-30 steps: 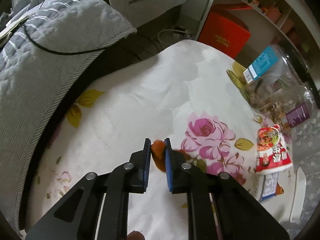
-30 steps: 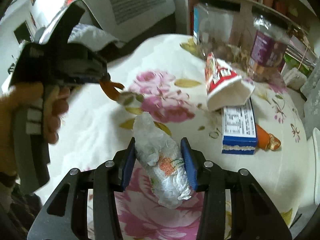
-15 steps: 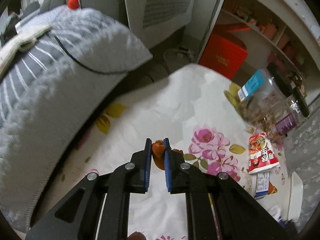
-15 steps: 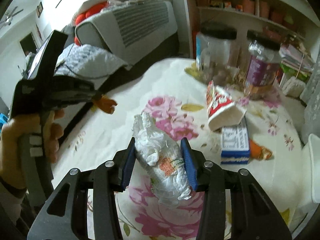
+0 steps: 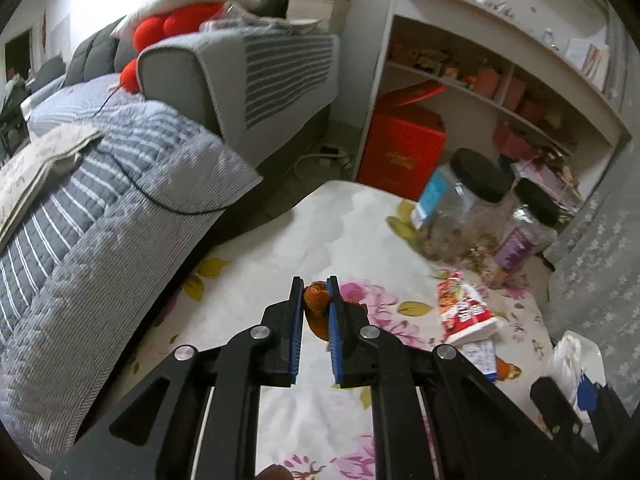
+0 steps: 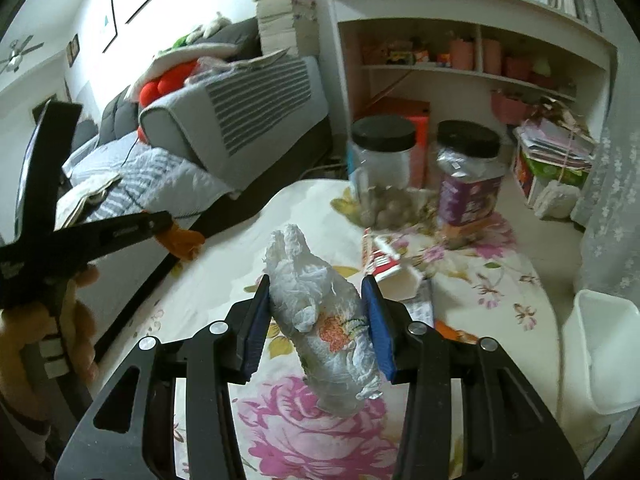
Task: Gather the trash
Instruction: 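Carry peel and tissue over the white bin and release both, then move both tools back over the table, then grasp red snack bag with left tool while right tool grasps blue box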
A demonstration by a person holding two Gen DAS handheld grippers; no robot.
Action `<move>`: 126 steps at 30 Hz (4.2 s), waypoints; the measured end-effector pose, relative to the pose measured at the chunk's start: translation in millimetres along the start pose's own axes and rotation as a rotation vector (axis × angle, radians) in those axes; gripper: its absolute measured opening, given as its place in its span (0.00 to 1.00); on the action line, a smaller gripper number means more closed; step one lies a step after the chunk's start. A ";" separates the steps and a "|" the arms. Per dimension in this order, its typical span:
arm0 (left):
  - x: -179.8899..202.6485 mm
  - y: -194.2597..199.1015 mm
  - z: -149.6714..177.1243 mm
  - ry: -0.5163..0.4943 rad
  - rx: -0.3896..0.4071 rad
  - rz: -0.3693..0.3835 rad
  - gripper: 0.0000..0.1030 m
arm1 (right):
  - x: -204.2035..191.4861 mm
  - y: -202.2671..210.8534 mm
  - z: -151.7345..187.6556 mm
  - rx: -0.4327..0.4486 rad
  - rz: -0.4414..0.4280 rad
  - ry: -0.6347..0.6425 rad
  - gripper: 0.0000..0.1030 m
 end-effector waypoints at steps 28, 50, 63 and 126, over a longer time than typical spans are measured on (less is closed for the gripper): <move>178.6 86.4 16.8 -0.188 0.143 0.182 0.11 | 193.9 135.3 -10.5 0.201 0.296 -0.214 0.41; 381.3 140.6 78.7 -0.368 0.126 0.413 0.11 | 363.5 254.0 31.2 0.344 0.619 -0.529 0.93; 470.1 156.7 123.6 -0.484 0.098 0.479 0.11 | 400.4 310.0 65.8 0.335 0.725 -0.595 0.93; 190.1 -116.0 62.8 -0.226 -0.327 -0.012 0.33 | 184.8 -28.5 46.2 -0.310 0.251 -0.149 0.93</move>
Point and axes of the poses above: each gripper's, at about its wrist camera, not at the fingertips, and y roughly against the way its jaws point, x to its right, z to its underside, the point moved 9 cm from there along -y, roughly the way its jaws point, and after that the axes turned 11 degrees about -z, right-handed, at the moved point
